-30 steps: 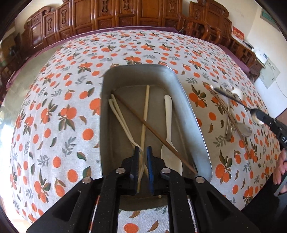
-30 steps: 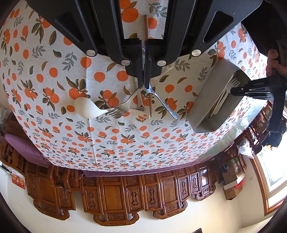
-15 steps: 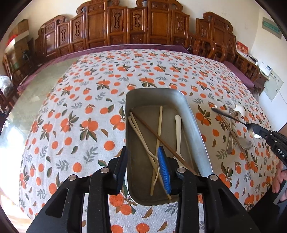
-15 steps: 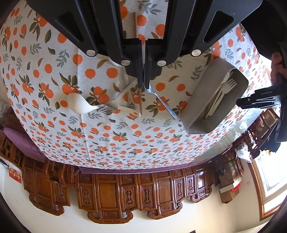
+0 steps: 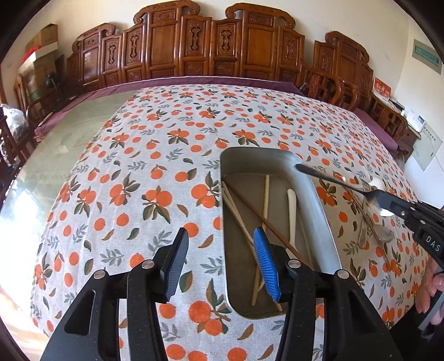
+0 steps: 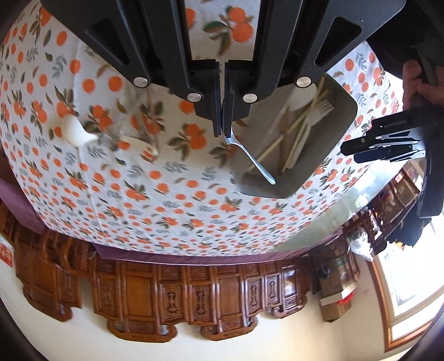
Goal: Organize utensils
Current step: 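Carry the metal spoon over the tray and open the right tool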
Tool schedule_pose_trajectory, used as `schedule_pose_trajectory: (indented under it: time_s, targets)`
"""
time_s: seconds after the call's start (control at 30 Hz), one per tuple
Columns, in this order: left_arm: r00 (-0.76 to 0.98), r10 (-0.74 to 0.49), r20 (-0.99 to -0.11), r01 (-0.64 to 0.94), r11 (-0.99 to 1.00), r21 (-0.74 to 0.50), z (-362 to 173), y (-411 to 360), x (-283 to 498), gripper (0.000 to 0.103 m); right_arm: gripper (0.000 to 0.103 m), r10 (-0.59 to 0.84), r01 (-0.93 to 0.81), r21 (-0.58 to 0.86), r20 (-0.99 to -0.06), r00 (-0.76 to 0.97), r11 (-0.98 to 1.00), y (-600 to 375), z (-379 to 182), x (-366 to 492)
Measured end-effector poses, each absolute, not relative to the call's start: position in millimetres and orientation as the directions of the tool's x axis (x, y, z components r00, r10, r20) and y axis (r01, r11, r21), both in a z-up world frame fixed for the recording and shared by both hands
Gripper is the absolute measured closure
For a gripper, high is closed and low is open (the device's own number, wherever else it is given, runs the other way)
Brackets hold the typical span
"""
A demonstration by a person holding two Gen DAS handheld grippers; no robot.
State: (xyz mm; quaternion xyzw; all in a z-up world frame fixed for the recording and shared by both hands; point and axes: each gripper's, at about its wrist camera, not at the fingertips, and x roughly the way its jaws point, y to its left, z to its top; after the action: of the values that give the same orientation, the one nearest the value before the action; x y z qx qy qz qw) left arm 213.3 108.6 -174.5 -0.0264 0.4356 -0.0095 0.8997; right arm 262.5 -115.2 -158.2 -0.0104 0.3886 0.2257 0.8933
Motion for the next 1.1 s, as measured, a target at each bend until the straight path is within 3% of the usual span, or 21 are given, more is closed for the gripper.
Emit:
schedule_pose_trajectory:
  time_s: [0.33,0.67,1.1]
  targets:
    - [0.646,-0.053,-0.762,-0.017,0.996,-0.083,-165,123,205,0.055,0.100,0.359,-0.467,0.064,-0.735,0.575,0.882,-50,-154,281]
    - [0.651,-0.070,-0.756,-0.026,0.993,-0.115,-163,135,202,0.055,0.100,0.228,-0.442,-0.074,-0.774,0.591,0.894,-7,-168,303]
    - [0.651,-0.081,-0.755,-0.020,0.992,-0.123,-163,135,202,0.055,0.096,0.320,-0.461,0.055,-0.792,0.520,0.886,1,-178,298]
